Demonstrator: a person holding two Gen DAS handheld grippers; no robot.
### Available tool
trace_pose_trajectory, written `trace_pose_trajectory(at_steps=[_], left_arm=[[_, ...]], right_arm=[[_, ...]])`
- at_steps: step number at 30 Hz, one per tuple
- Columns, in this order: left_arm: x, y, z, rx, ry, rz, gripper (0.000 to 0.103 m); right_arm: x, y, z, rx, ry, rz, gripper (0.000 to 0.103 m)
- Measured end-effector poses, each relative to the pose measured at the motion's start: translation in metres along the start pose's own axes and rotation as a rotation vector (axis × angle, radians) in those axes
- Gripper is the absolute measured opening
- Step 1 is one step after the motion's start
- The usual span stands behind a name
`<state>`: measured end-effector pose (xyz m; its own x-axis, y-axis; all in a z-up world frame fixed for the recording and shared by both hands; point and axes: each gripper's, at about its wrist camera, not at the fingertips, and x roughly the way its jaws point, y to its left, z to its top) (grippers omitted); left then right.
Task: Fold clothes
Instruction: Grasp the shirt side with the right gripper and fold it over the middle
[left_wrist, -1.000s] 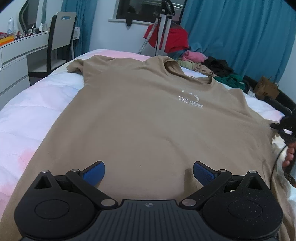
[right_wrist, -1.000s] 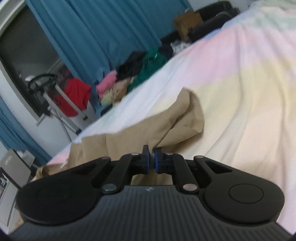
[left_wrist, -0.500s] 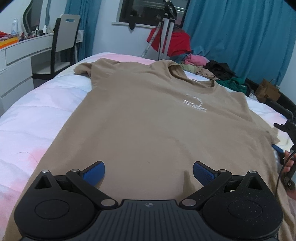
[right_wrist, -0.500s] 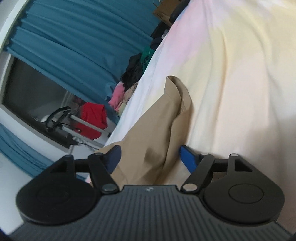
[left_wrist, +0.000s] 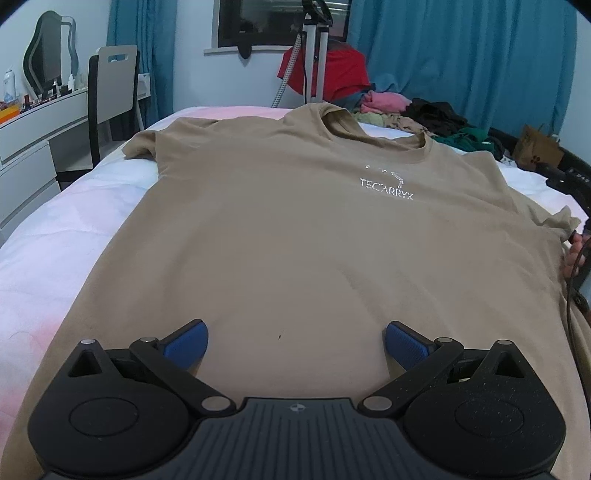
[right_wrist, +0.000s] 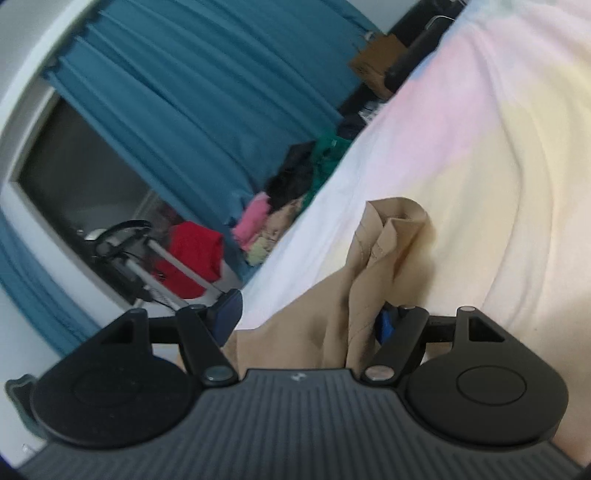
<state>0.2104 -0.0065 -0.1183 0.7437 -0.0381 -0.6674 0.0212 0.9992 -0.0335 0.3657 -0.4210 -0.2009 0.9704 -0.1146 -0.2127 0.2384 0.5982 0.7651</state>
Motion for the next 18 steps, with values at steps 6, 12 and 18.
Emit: trace_pose_trajectory(at_steps=[6, 12, 18], left_arm=[[-0.001, 0.001, 0.000, 0.006, 0.003, -0.004, 0.103], [-0.005, 0.002, -0.001, 0.001, 0.013, -0.006, 0.103], [-0.010, 0.001, -0.004, 0.006, 0.016, -0.011, 0.103]], right_arm=[[-0.029, -0.029, -0.002, 0.046, 0.032, 0.006, 0.069], [-0.037, -0.026, -0.004, 0.067, 0.135, -0.003, 0.070], [-0.006, -0.004, -0.009, 0.060, 0.153, -0.078, 0.074]])
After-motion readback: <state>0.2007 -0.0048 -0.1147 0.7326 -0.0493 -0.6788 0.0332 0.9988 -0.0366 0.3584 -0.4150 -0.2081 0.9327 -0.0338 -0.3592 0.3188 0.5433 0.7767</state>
